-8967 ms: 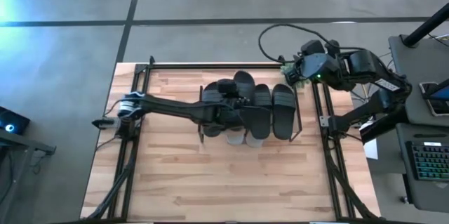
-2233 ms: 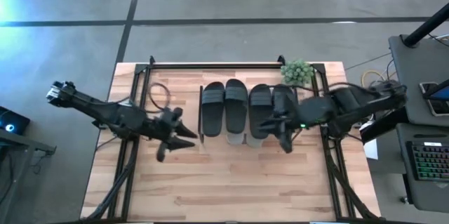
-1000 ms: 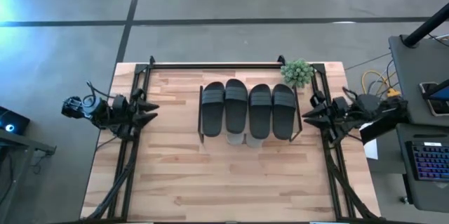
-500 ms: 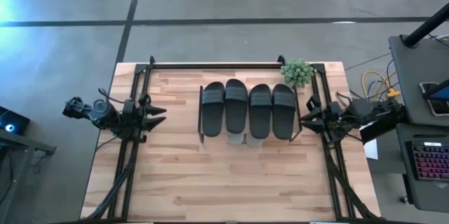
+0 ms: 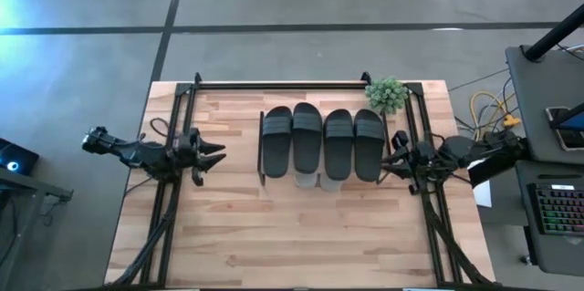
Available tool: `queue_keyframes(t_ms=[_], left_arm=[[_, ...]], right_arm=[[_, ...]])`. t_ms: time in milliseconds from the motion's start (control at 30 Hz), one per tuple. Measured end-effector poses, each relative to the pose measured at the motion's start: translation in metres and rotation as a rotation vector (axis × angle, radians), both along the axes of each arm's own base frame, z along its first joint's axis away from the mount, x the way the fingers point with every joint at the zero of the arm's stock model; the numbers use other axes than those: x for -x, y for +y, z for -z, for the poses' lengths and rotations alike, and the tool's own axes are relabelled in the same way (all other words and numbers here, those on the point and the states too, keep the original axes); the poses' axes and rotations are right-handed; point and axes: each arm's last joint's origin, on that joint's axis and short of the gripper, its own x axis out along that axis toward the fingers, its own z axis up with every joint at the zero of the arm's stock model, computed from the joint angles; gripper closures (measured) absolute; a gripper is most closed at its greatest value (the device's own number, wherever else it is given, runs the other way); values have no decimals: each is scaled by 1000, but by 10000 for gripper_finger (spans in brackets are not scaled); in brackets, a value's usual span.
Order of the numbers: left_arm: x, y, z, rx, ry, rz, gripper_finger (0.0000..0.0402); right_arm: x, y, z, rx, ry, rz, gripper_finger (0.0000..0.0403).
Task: Pick and place slides into the shelf
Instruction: Return to Home Position
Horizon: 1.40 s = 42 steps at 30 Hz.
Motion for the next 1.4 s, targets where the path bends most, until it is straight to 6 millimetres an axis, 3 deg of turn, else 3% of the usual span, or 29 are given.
queue_keyframes(t_ms=[233, 1400], left_arm=[[0, 0, 7, 37, 52, -15, 273], [-2, 0, 13, 24, 94, -13, 273]], right_arm=[[-6, 1, 21, -37, -11, 15, 335], [-7, 0, 21, -69, -9, 70, 335]])
